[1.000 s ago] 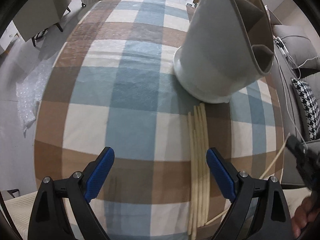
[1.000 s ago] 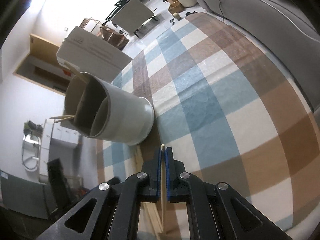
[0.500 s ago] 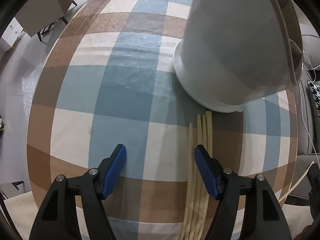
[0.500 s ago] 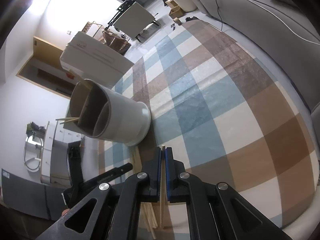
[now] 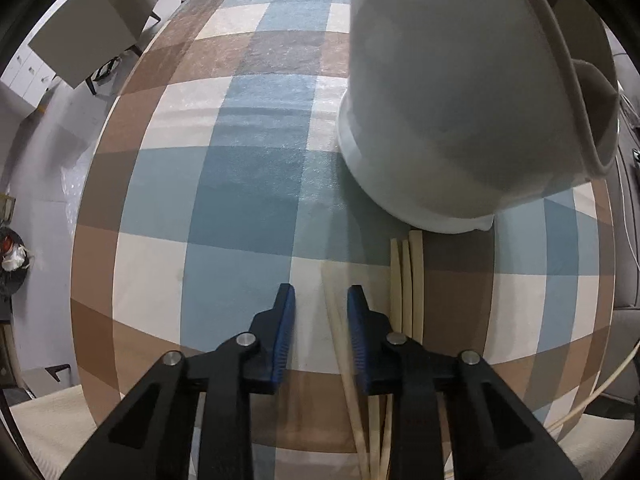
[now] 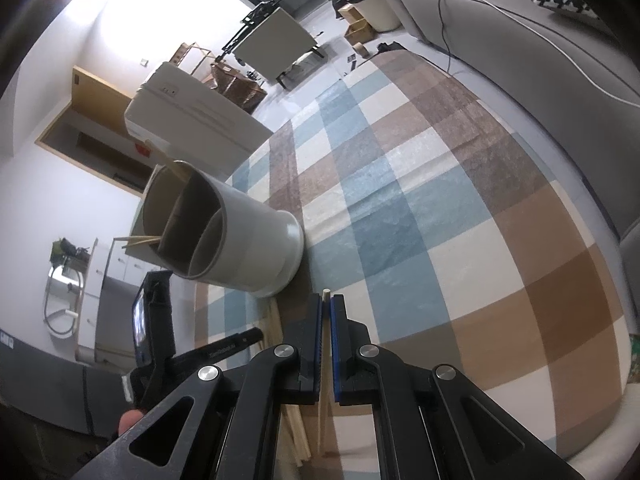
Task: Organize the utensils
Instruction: 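Lift the chopsticks with both tools and raise them toward the holder, then lower both held chopsticks into the white holder from above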
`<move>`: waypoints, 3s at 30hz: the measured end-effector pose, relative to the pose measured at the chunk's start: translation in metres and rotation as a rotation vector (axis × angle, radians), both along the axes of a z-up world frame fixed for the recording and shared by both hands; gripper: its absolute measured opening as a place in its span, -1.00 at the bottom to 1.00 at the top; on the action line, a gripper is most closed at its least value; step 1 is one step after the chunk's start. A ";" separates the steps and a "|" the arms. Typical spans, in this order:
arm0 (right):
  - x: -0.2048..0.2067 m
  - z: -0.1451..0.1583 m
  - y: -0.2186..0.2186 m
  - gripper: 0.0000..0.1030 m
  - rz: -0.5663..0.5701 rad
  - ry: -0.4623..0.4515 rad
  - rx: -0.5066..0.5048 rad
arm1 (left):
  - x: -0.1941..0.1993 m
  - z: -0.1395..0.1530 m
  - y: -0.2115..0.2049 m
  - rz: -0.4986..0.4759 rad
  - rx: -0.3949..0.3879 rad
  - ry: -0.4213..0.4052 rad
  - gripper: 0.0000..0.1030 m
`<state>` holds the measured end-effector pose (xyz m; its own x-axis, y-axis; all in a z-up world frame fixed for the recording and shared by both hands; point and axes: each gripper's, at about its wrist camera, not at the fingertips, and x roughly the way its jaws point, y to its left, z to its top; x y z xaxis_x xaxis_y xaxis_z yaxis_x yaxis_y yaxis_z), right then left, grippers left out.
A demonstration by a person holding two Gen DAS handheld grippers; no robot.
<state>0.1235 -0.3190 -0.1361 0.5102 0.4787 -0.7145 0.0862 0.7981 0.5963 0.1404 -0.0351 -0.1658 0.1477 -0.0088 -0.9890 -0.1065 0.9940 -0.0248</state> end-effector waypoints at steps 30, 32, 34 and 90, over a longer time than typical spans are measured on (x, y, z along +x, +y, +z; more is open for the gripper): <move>-0.026 0.045 0.059 -0.94 0.154 -0.236 -0.213 | -0.043 0.092 0.043 -0.012 -0.183 -0.363 -0.99; -0.029 0.048 0.063 -0.94 0.163 -0.256 -0.232 | -0.049 0.099 0.039 -0.030 -0.193 -0.376 -0.99; -0.032 0.052 0.068 -0.94 0.167 -0.276 -0.254 | -0.052 0.103 0.034 -0.062 -0.178 -0.385 -0.99; 0.094 0.237 0.131 -0.94 0.328 -0.696 -0.307 | 0.045 0.275 0.078 0.003 -0.427 -0.759 -0.99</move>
<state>0.2179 -0.1879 0.1007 0.7524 0.5156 -0.4099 -0.4880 0.8543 0.1789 0.1855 0.0425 0.1087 0.7661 -0.3555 -0.5354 0.0877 0.8831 -0.4609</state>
